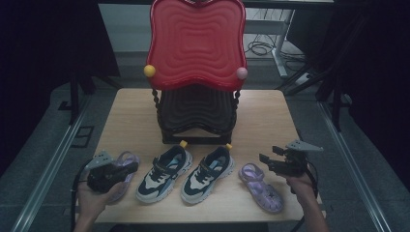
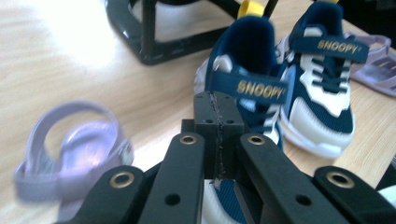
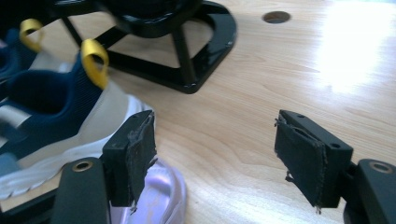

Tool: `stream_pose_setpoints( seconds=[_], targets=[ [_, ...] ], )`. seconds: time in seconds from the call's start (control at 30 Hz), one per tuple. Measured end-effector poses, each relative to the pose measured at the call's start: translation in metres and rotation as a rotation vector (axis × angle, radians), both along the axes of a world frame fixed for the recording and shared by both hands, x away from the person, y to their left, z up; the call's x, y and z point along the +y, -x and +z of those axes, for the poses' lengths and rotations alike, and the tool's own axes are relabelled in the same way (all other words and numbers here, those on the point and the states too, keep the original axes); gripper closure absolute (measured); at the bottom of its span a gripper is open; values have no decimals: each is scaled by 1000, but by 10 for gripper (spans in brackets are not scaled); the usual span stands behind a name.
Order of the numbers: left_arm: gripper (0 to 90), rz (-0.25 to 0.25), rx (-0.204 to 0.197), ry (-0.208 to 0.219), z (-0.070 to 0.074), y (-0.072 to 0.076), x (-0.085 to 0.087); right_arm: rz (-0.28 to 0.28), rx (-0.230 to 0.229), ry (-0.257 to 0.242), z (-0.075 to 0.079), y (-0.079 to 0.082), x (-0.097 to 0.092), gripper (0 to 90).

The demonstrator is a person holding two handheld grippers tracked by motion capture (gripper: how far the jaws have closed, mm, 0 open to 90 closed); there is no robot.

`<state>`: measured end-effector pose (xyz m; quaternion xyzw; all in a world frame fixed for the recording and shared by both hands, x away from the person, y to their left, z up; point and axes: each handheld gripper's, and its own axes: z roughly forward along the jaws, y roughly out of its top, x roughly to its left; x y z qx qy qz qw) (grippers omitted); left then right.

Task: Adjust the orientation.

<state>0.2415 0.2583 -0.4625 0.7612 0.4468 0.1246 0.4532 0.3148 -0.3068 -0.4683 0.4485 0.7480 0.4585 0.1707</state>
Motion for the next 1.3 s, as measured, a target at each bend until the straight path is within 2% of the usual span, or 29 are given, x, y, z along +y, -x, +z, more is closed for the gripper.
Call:
stream_pose_setpoints(
  seconds=[0.03, 0.13, 0.27, 0.3, 0.4, 0.47, 0.5, 0.67, 0.83, 0.97, 1.2, 1.3],
  targets=[
    [900, 11, 6, 2, -4, 4, 5, -17, 12, -15, 0, -2, 1, 287],
    [900, 29, 10, -2, -8, 11, 12, -12, 18, -33, 0, -4, 5, 288],
    [900, 61, 35, -9, -18, 21, 22, 1, 18, -19, 0, -4, 11, 288],
    [900, 73, 57, -15, -23, 25, 26, 2, 7, 3, 0, -4, 15, 289],
    [900, 85, 76, -20, -27, 30, 29, -7, -11, 16, 1, -3, 16, 293],
    [900, 88, 83, -21, -30, 34, 28, -13, -22, 11, 3, -1, 16, 297],
    [900, 97, 93, -35, -34, 38, 25, -16, -26, 14, 3, 0, 15, 298],
    [900, 129, 94, -58, -43, 47, 18, -19, -6, 18, -2, 1, 13, 298],
    [900, 142, 126, -79, -51, 48, 15, -31, 3, 10, -3, 0, 10, 299],
    [900, 153, 142, -128, -61, 48, 10, -31, 2, 14, -4, -1, 10, 300],
    [900, 162, 137, -131, -66, 52, 7, -42, 12, 11, -6, -2, 9, 300],
    [900, 173, 147, -130, -68, 52, 10, -41, 12, 12, -6, 0, 8, 300]
  ],
)
